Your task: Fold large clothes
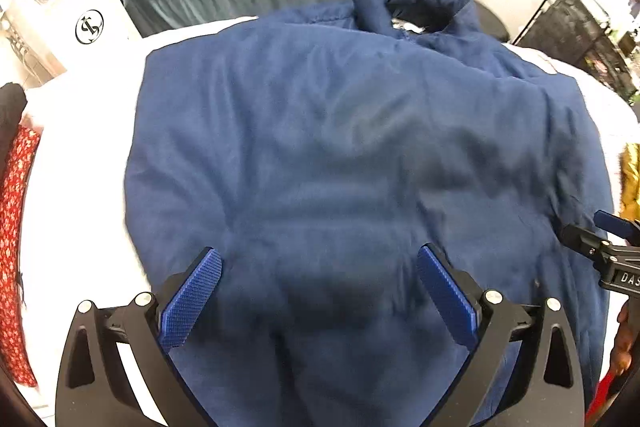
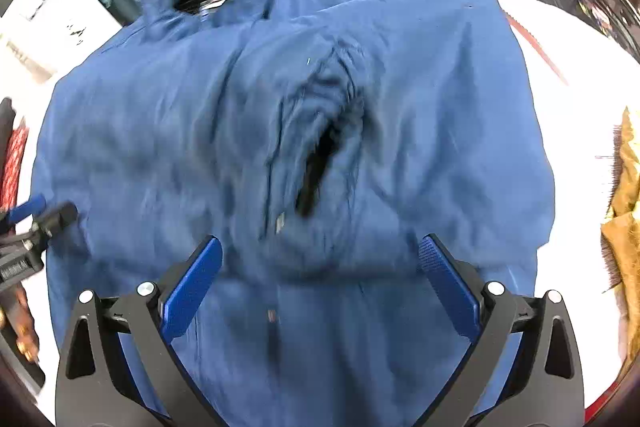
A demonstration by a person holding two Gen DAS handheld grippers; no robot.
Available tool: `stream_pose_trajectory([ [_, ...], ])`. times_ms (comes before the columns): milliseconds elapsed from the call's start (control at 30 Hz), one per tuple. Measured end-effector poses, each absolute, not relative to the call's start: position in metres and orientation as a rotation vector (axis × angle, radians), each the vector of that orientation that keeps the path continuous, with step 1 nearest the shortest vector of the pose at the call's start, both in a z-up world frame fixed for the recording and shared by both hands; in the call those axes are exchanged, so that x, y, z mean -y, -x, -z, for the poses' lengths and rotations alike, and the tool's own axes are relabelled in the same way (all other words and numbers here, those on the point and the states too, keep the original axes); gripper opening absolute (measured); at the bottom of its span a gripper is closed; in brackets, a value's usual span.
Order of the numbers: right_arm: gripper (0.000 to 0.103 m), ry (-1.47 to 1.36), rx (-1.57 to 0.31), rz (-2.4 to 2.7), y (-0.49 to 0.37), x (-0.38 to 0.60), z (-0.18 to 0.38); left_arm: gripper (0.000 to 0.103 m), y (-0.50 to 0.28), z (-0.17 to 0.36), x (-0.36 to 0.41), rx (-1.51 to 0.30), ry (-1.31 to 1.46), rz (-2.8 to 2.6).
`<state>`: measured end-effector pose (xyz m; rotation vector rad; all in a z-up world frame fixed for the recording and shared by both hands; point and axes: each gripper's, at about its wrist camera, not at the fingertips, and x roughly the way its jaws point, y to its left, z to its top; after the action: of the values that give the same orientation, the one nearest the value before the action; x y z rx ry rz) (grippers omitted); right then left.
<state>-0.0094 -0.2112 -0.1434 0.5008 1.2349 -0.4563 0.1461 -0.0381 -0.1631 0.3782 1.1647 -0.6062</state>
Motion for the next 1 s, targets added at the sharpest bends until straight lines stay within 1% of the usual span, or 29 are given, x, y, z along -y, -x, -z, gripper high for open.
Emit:
stream_pose_trajectory([
  [200, 0.097, -0.605, -1.2, 0.415, 0.081, 0.214, 0.126, 0.096, -0.117, 0.155, -0.032, -1.198, -0.324, 0.581],
  [233, 0.097, -0.627, -1.198, 0.411, 0.093, 0.212, 0.125, 0.096, -0.124, 0.157, -0.044, -1.21, -0.313, 0.572],
  [467, 0.097, -0.777, -1.218, 0.444, 0.174, 0.22, 0.143, 0.091, -0.101, 0.173, -0.138, -1.338, -0.209, 0.49],
  [600, 0.097, -0.828, -1.22, 0.487, 0.218, 0.221, 0.152, 0.089, -0.087, 0.181, -0.165, -1.387, -0.188, 0.501],
  [800, 0.097, -0.863, -1.23, 0.531, 0.271, 0.228, 0.158, 0.086, -0.064, 0.189, -0.18, -1.439, -0.175, 0.568],
  [833, 0.096, -0.879, -1.229, 0.536, 0.28, 0.231, 0.16, 0.084, -0.061, 0.191, -0.182, -1.449, -0.168, 0.577],
  [867, 0.093, -0.903, -1.226, 0.534, 0.29, 0.234, 0.161, 0.084, -0.059, 0.194, -0.185, -1.46, -0.158, 0.582],
  [1000, 0.085, -0.986, -1.223, 0.515, 0.312, 0.24, 0.169, 0.084, -0.051, 0.201, -0.205, -1.485, -0.123, 0.585],
])
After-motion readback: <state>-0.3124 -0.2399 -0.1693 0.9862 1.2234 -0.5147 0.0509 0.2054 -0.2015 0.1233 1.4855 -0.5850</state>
